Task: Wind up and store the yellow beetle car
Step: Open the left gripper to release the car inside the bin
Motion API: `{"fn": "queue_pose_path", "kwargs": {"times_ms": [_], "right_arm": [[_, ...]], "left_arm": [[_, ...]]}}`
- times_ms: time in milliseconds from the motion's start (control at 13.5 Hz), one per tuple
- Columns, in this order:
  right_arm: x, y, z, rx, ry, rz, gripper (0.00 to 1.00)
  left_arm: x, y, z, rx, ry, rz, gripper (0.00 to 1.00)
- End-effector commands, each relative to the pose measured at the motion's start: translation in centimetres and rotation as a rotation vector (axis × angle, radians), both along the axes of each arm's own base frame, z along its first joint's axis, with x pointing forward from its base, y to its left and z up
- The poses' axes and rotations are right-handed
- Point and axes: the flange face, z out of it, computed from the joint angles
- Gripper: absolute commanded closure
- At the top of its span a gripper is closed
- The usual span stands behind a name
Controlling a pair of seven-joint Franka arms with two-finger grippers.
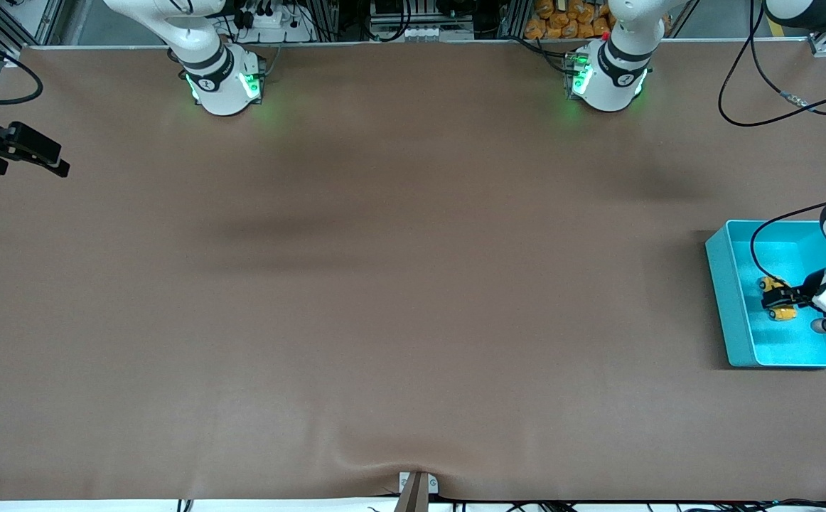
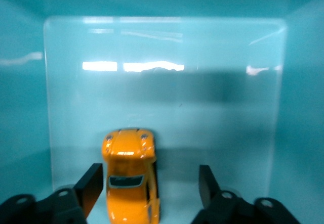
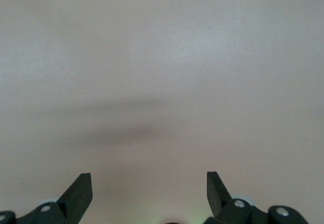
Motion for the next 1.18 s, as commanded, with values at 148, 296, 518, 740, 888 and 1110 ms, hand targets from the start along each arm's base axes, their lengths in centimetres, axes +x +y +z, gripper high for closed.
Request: {"fn": "queue_pose_path", "kwargs": {"times_ms": [148,296,518,740,888,1110], "right_arm": [[0.1,0.0,0.6,-0.007,-0.001,-0.006,0.0],[0.1,0.0,0.6,-0.007,-0.001,-0.006,0.0],[0.0,-0.1,0.7,-0.007,-0.001,-0.008,0.0],[0.1,0.0,0.6,-0.007,0.0,-0.006,0.0],[0.0,0.0,0.7,-0.007,-0.003,-0.006,0.0],[0.0,-0.1,0.6,-0.007,0.0,-0.008,0.0]], "left_arm": [[-0.2,-2.0,10.6,0.039,-0.027,-0.035,0.0],[-0.9,-3.3,14.8,0.04,-0.019,-0.048,0.0],[-1.8,-6.0,19.5,0.033,0.004,-0.069,0.0],[-2.8,-10.2,23.7,0.021,0.031,-0.061,0.0],[-3.4,-14.9,26.3,0.028,0.052,-0.037,0.0],[-5.1,-21.2,30.3,0.028,0.071,-0.032,0.0]]}}
